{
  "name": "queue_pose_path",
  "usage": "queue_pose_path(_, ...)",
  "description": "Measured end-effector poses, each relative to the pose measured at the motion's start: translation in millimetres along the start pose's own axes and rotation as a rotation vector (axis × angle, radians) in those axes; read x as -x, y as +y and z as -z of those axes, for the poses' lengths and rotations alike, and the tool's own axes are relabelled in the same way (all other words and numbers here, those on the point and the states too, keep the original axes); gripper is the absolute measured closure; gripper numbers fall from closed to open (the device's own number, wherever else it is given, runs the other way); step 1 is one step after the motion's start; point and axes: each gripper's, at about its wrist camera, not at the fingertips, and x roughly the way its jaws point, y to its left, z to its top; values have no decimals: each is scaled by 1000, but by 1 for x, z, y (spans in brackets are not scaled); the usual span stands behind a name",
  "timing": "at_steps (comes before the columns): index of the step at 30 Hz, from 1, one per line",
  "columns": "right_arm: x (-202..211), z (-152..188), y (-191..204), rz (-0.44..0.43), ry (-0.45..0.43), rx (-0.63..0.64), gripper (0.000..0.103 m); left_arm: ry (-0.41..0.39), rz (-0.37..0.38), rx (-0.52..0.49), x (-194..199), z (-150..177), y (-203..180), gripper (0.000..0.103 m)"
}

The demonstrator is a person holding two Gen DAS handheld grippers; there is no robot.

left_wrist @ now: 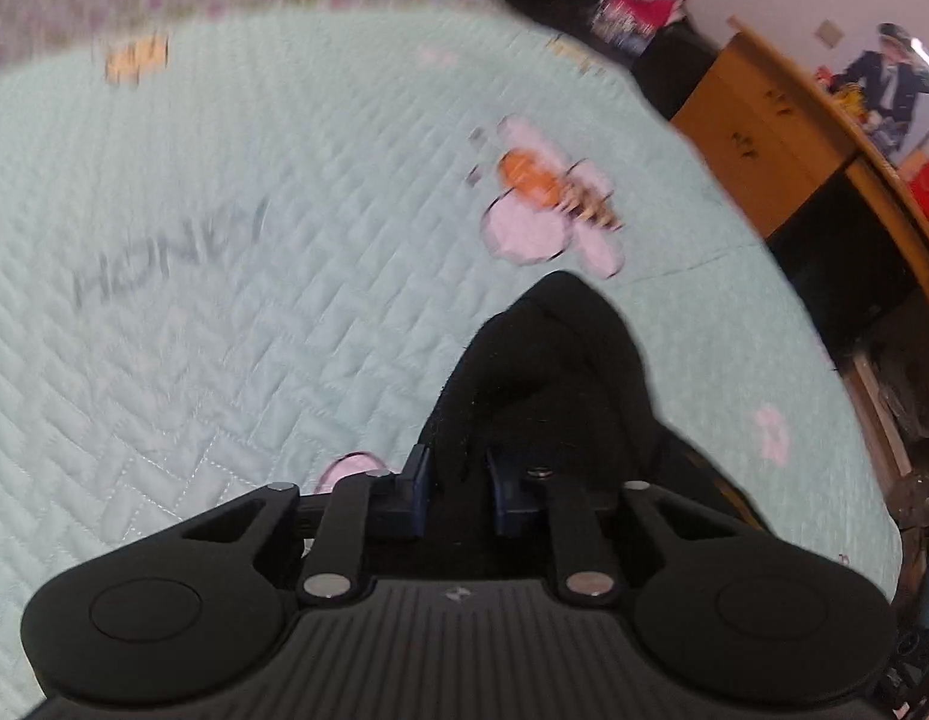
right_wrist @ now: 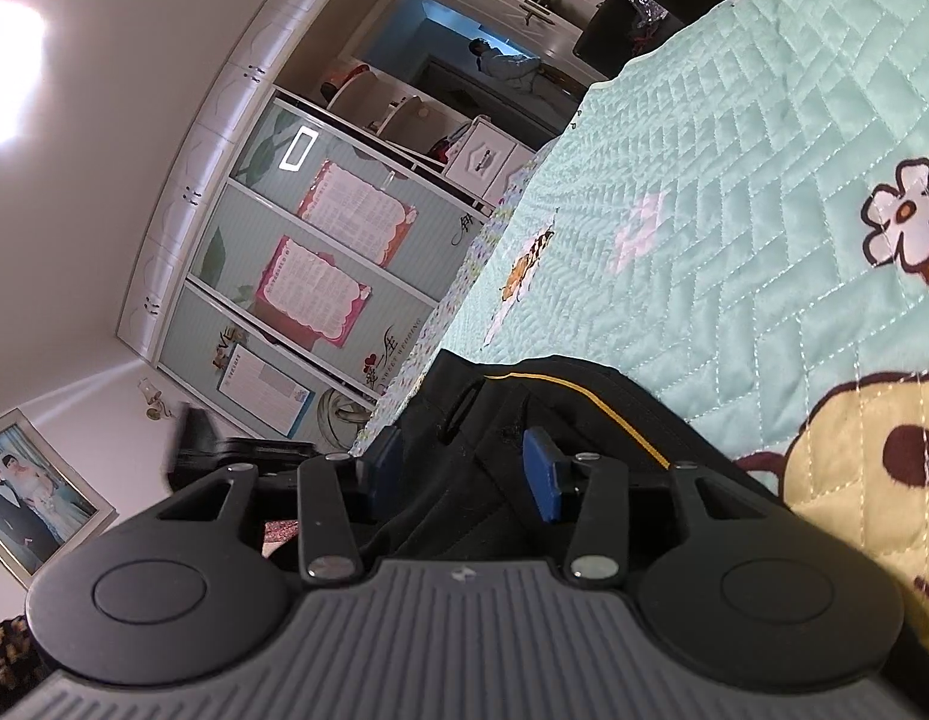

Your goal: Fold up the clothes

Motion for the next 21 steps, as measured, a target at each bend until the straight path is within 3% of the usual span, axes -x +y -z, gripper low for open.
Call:
queue_pose_path(5,0,0,1,5,2,-4,57,-129,107,-62,77,24,-56,86)
queue_pose_path(8,0,-1,4,11,7,-1,56,-140,222,-142,123,64,-104,86)
queue_pose_path(10,2,-3,7,18,8,-10,56,-118,264,-220,138,101,-133,86)
queue_pose_path(14,32,-4,23,126,-27,-27,55,-6,198,-303,112,180,-158,85)
queue_pose_path(16,63,0,28,175,-72,-41,54,68,245,-227,97,210,-149,84)
queue_pose_path(19,105,6,26,211,-125,-111,33,135,331,-119,89,249,-134,84)
queue_pose_path(21,127,8,21,200,-141,-173,33,131,305,-104,95,265,-124,84)
